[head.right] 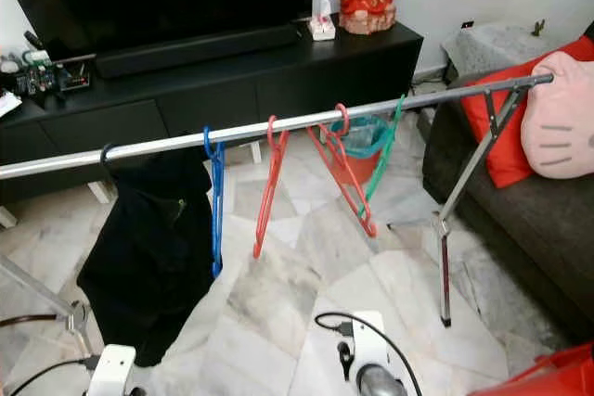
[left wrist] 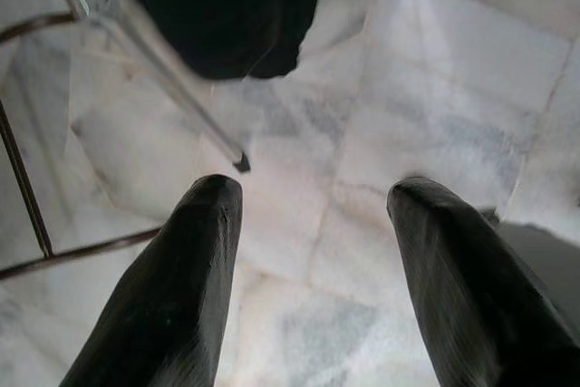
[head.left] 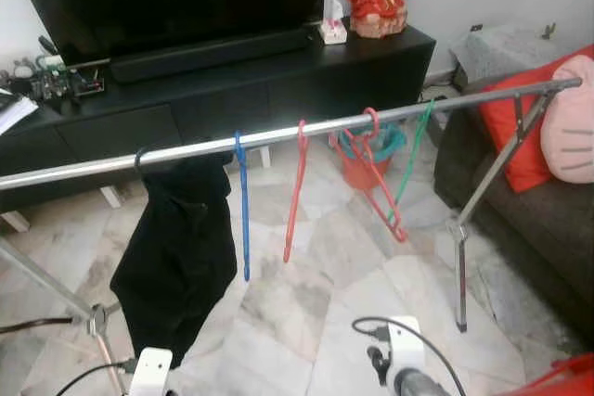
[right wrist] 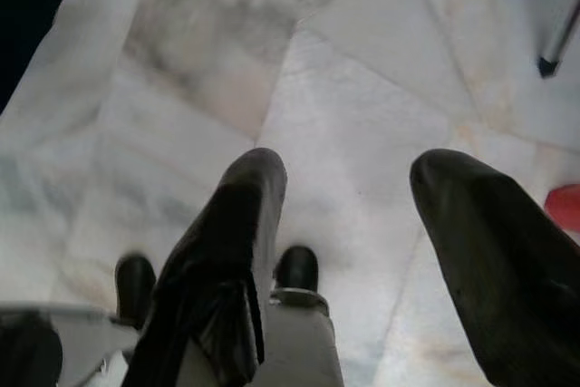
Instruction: Hang hanger
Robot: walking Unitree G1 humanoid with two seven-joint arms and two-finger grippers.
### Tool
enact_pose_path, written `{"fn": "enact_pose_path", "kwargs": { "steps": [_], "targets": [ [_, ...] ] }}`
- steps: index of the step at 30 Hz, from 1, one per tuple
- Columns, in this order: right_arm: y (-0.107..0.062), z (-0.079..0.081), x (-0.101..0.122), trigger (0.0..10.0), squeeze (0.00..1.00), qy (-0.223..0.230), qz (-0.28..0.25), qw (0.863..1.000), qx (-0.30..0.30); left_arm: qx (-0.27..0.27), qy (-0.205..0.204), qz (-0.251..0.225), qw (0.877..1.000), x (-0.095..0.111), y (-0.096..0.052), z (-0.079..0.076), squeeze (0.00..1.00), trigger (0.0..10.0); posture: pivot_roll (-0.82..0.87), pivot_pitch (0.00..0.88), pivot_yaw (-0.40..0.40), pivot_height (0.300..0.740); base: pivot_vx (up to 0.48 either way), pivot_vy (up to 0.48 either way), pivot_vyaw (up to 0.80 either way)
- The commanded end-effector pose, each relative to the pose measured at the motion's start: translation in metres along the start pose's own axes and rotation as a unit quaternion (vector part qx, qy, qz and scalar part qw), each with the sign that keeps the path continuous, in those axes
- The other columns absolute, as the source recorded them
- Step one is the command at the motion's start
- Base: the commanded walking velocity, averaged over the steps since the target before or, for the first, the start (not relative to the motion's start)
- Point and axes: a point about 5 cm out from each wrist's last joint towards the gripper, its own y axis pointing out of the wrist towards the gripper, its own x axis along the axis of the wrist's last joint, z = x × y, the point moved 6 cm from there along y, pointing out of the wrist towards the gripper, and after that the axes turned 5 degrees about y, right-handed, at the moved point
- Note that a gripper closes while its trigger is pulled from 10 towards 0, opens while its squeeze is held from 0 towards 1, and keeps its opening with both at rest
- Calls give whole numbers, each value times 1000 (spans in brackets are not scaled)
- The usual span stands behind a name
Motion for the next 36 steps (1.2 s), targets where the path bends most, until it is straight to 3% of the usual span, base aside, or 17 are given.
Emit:
{"fn": "enact_pose_path", "kwargs": {
  "steps": [1,2,4,8,11,24,36],
  "targets": [
    [-1,-17,-1,10000,0,65,1,997,-38,-3,12,3,1000,-1,0,-5,0,10000,-48,0,22,740,0,-394,0],
    [-2,-29,-2,10000,0,102,0,993,-60,-2,10,4,1000,-2,0,-4,0,10000,-58,0,28,740,0,-390,0],
    [-3,-43,-1,10000,0,101,-6,992,-74,0,9,8,1000,-4,0,-3,0,10000,-58,0,28,740,0,-186,0],
    [-5,-50,-5,10000,0,87,1,993,-75,2,9,26,1000,-16,-2,-2,0,10000,-59,0,25,740,0,0,0],
    [-5,-51,-8,10000,0,85,7,993,-77,2,5,27,1000,-18,-3,-3,0,10000,-52,0,22,740,0,0,0],
    [-9,-56,-27,10000,0,79,30,993,-83,-4,-2,30,1000,-20,-3,-8,0,10000,-57,0,26,740,0,0,-744],
    [-10,-53,-31,10000,0,70,36,994,-75,-15,20,20,999,-10,-1,-11,0,10000,-52,0,27,740,0,-35,-745]
  ]
}}
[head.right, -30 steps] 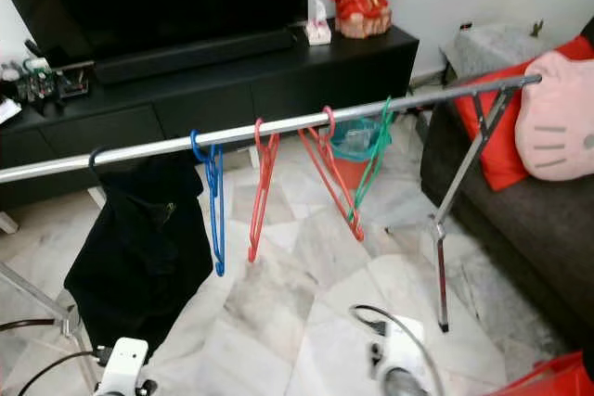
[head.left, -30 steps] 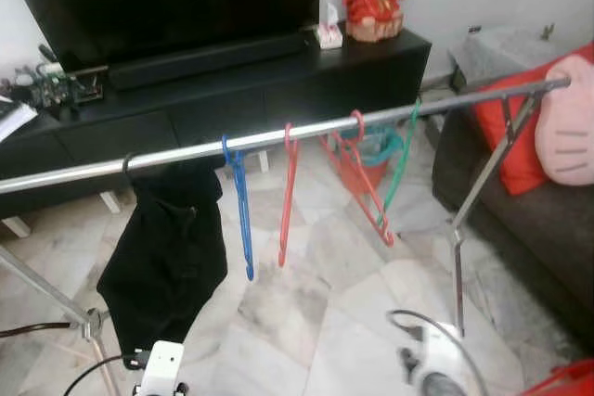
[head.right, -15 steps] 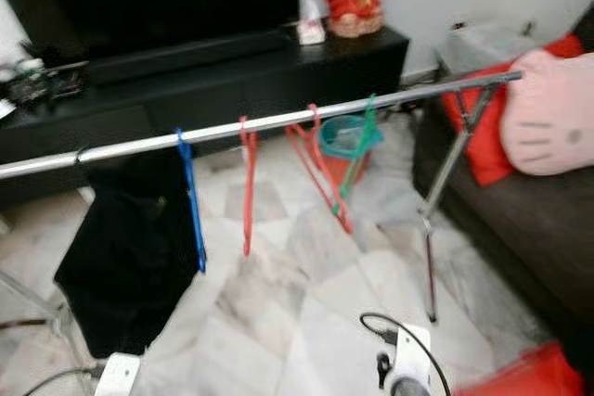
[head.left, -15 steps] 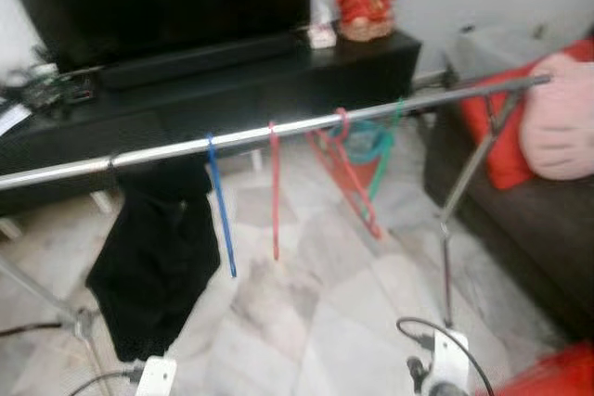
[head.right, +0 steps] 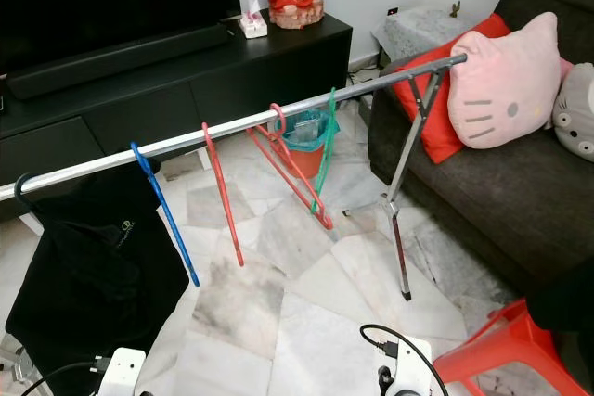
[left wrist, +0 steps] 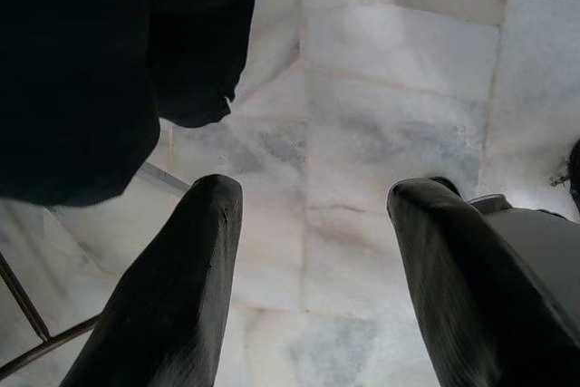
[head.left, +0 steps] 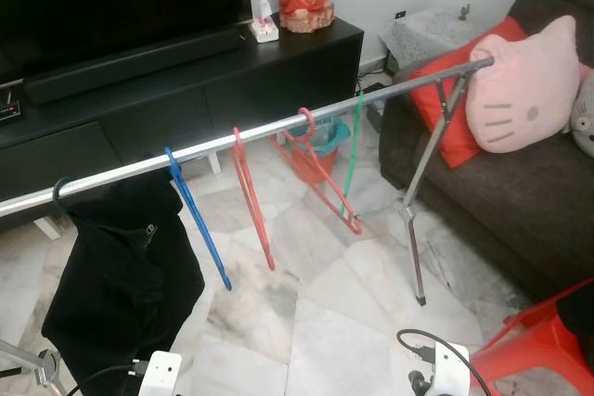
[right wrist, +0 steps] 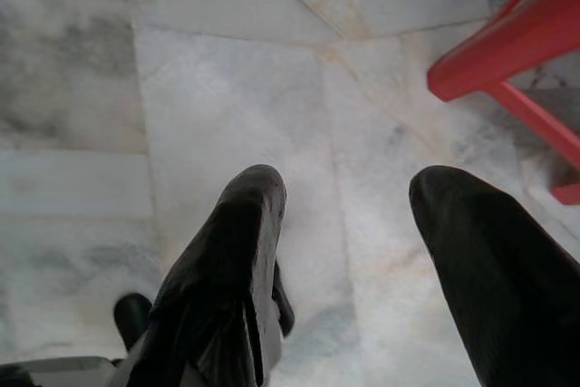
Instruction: Hang hanger
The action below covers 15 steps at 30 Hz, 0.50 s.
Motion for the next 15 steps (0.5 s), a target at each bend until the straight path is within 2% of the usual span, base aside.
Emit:
{"fn": "enact_pose_path", "kwargs": {
  "steps": [1,5,15],
  "targets": [
    [0,0,-5,10000,0,-5,9,1000,0,-3,11,1,1000,0,0,1,0,10000,-52,0,27,740,0,-420,-744],
    [0,1,-1,10000,0,-4,5,1000,2,0,12,-1,1000,5,1,1,0,10000,-48,0,22,740,0,-456,-745],
    [1,-2,2,10000,0,-5,4,1000,-2,1,5,-8,1000,13,2,0,0,10000,-41,0,17,740,0,0,-745]
  ]
}}
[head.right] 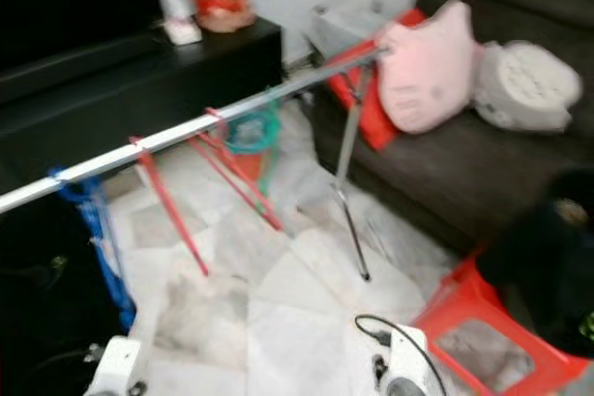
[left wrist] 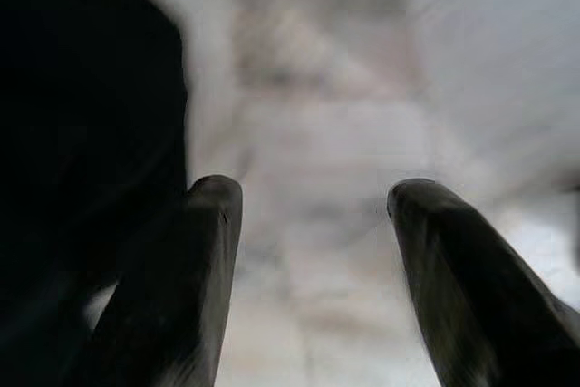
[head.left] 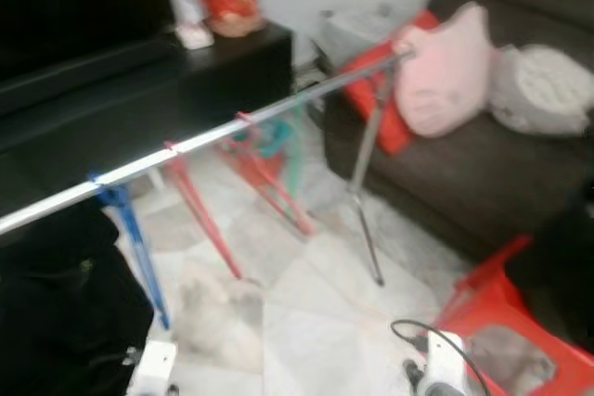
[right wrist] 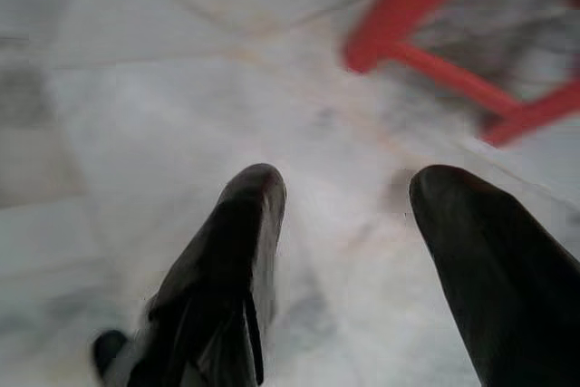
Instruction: Hang hanger
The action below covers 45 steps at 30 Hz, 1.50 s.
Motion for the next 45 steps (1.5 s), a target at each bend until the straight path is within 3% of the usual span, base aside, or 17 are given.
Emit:
{"fn": "enact_pose_path", "kwargs": {
  "steps": [1,42,45],
  "targets": [
    [0,10,-3,10000,0,1,4,1000,10,6,3,24,1000,-17,-2,7,0,10000,-40,0,16,740,0,0,-744],
    [0,20,0,10000,0,-11,-2,1000,23,-7,4,25,1000,-19,-3,0,0,10000,-38,0,19,740,0,0,-735],
    [0,22,3,10000,0,-29,-9,999,33,-12,-4,26,1000,-19,-3,-3,0,10000,-41,0,22,740,0,0,0]
  ]
}}
